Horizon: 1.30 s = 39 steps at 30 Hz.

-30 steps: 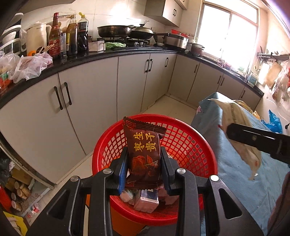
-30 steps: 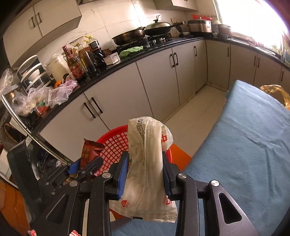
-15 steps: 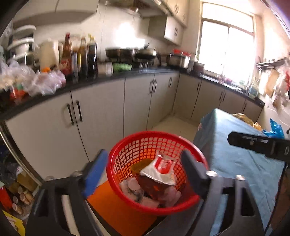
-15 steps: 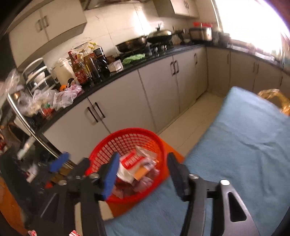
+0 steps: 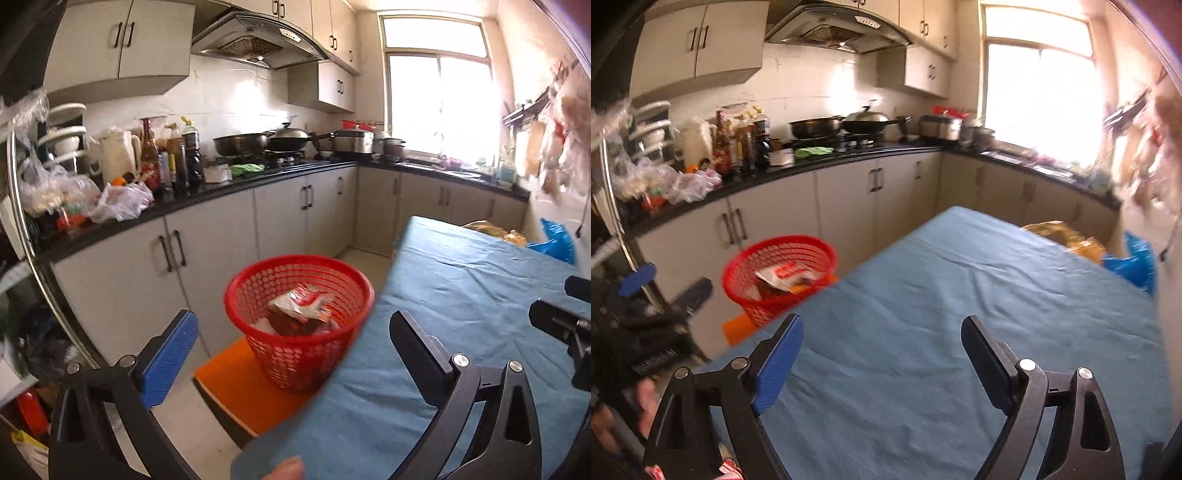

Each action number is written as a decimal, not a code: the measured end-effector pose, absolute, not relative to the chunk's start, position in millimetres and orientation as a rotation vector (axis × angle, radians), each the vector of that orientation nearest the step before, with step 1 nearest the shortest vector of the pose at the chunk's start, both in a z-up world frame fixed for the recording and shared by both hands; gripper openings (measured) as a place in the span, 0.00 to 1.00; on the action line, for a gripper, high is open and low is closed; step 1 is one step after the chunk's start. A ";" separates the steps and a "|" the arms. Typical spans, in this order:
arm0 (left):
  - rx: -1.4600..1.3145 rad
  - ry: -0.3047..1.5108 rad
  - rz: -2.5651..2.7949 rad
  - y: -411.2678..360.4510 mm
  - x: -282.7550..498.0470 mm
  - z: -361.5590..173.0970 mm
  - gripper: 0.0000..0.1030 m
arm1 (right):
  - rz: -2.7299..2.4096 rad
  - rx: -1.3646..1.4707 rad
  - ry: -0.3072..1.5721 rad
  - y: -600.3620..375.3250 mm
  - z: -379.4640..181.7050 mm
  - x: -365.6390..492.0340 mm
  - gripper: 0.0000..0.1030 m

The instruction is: Collect trash

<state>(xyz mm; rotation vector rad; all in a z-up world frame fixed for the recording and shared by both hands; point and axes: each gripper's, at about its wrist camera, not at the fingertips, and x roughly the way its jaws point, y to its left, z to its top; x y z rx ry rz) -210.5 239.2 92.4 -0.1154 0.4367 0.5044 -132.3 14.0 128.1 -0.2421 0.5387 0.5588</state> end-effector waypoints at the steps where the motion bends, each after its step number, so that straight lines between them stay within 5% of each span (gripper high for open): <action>1: -0.122 0.429 0.501 237.5 -215.0 92.1 1.00 | 0.548 -0.247 0.526 8.1 128.3 -136.2 0.88; 39: 0.109 0.483 0.612 186.9 -208.2 70.3 1.00 | 0.482 -0.242 0.543 -18.4 109.3 -147.0 0.90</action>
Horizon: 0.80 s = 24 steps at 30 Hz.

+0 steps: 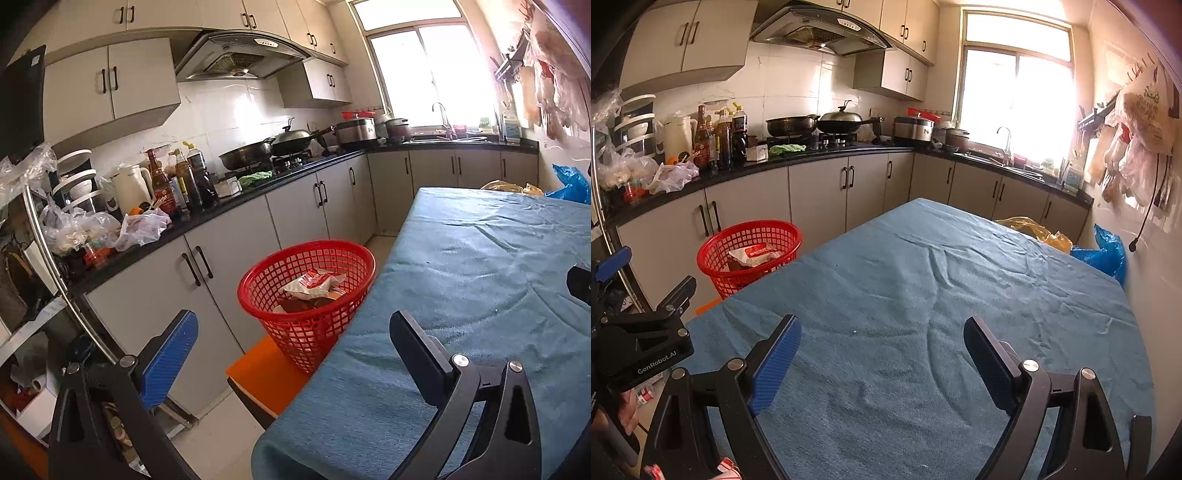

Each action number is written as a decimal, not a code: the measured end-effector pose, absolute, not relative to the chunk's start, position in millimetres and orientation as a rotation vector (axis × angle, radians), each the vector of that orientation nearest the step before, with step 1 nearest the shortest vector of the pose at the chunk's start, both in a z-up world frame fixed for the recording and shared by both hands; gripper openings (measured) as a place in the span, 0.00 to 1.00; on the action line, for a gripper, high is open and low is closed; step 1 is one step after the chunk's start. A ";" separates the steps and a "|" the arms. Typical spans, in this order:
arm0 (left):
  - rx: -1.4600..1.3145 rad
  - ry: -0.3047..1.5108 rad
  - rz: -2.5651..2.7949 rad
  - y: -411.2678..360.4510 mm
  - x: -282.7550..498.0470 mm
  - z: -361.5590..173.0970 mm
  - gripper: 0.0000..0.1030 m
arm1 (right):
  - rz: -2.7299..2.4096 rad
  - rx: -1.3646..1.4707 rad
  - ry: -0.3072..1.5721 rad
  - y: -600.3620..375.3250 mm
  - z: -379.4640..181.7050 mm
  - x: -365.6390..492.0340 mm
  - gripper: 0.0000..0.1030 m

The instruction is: Collect trash

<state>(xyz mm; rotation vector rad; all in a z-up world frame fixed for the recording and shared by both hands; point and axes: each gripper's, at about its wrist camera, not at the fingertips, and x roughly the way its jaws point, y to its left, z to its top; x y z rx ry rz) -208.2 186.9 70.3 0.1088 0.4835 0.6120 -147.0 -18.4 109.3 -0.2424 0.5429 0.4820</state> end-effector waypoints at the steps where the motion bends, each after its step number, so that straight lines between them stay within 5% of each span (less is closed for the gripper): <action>1: 0.107 0.485 0.609 186.6 -207.7 69.7 1.00 | 0.480 -0.245 0.545 -18.0 108.4 -146.5 0.90; 24: 0.109 0.507 0.573 176.4 -199.4 64.4 1.00 | 0.474 -0.252 0.579 -18.9 99.3 -139.5 0.90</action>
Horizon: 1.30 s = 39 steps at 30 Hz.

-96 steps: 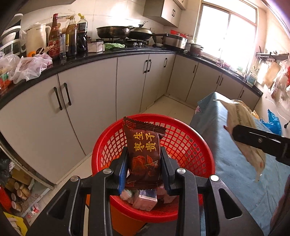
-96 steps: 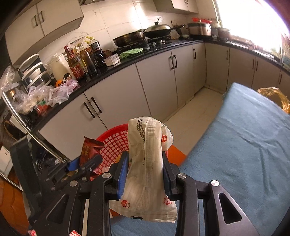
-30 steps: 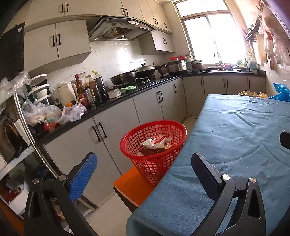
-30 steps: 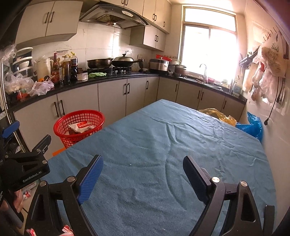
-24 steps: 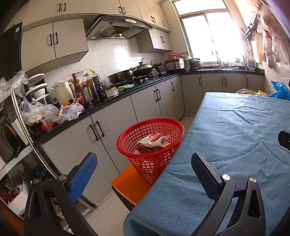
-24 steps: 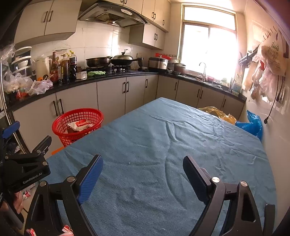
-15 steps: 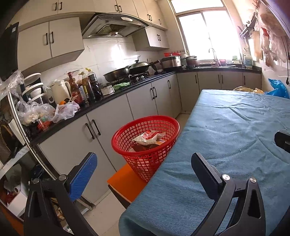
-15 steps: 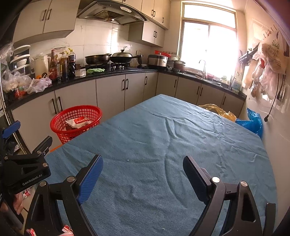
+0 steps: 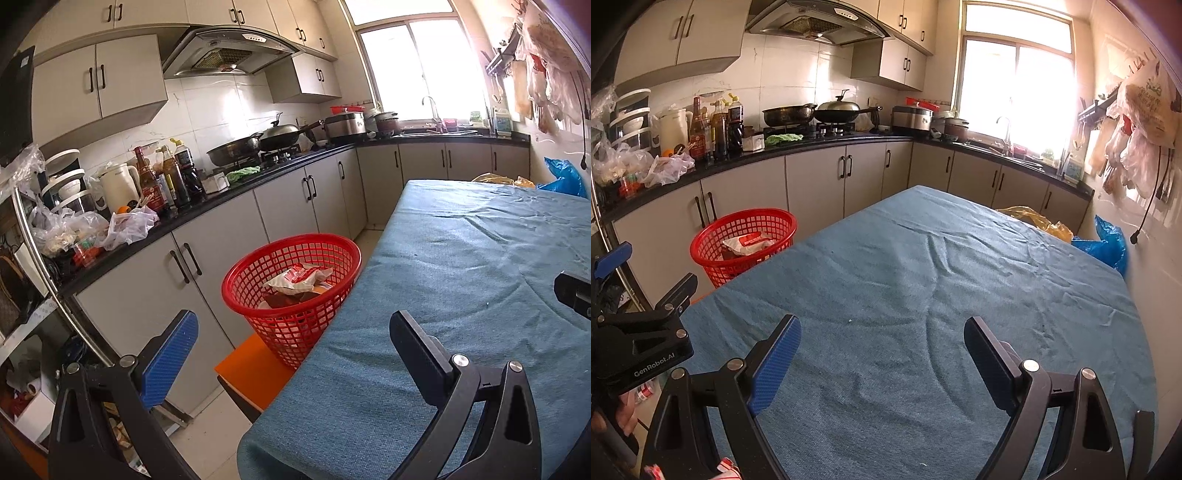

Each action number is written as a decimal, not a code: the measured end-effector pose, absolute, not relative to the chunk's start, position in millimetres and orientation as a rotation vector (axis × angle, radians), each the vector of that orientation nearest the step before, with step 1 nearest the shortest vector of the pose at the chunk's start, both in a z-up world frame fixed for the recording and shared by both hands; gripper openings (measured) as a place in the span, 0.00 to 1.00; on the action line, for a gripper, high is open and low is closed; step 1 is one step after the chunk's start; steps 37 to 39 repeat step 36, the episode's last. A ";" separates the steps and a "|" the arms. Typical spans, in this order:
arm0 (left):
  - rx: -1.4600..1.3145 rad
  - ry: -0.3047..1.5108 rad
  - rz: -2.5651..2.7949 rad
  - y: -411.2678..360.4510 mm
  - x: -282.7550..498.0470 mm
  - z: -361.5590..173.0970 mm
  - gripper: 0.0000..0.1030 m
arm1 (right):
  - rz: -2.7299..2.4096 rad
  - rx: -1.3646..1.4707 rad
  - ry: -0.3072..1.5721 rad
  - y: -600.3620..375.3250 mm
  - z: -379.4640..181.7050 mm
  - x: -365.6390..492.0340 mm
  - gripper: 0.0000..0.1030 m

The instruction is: Collect trash

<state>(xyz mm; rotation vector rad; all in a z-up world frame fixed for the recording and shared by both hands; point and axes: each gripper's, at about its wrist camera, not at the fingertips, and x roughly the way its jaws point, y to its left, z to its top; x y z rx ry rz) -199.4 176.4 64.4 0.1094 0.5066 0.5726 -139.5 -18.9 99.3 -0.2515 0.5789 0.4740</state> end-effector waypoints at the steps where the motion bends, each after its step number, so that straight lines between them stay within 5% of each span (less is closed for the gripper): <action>1: 0.110 0.507 0.573 177.5 -199.0 64.6 1.00 | 0.475 -0.253 0.579 -18.4 99.3 -139.5 0.90; 39: 0.168 0.519 0.418 138.7 -173.7 80.8 1.00 | 0.370 -0.146 0.650 -80.0 86.3 -115.0 0.91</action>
